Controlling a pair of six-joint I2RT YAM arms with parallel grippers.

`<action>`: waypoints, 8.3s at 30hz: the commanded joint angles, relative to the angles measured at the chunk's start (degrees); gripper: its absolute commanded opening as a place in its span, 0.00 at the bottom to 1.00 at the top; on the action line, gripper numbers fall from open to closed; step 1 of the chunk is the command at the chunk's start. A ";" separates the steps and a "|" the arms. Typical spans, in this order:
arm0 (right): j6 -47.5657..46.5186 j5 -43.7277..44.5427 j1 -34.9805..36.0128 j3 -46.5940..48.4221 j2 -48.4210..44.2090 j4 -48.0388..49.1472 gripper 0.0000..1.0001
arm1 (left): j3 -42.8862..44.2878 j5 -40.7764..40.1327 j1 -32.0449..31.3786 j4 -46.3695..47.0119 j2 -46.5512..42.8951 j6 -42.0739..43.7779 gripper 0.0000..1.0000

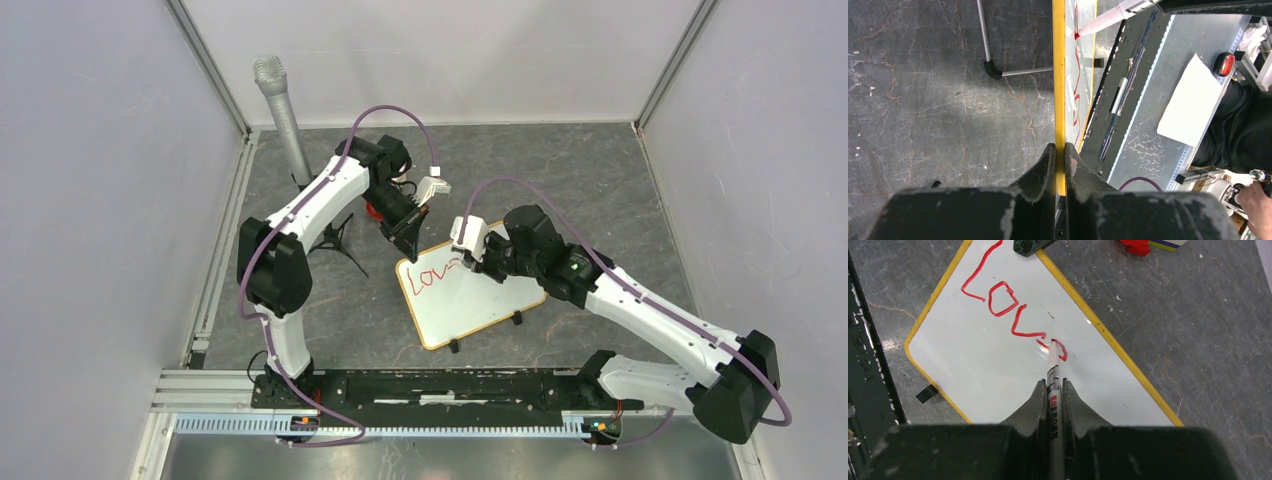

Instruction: Write a sentence on the whiteboard

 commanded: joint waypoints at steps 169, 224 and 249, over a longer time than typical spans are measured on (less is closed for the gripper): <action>0.04 -3.86 -11.79 -3.99 -6.15 -4.07 0.00 | 1.48 2.47 -0.42 -1.93 0.27 3.48 0.03; -1.44 -3.12 -11.89 -0.15 -4.51 -2.88 0.00 | 1.00 2.39 -0.50 -1.88 0.36 3.65 0.02; -2.07 -3.75 -12.32 -5.12 -8.20 -5.44 0.00 | 1.26 2.46 -0.53 -1.93 0.39 3.48 0.03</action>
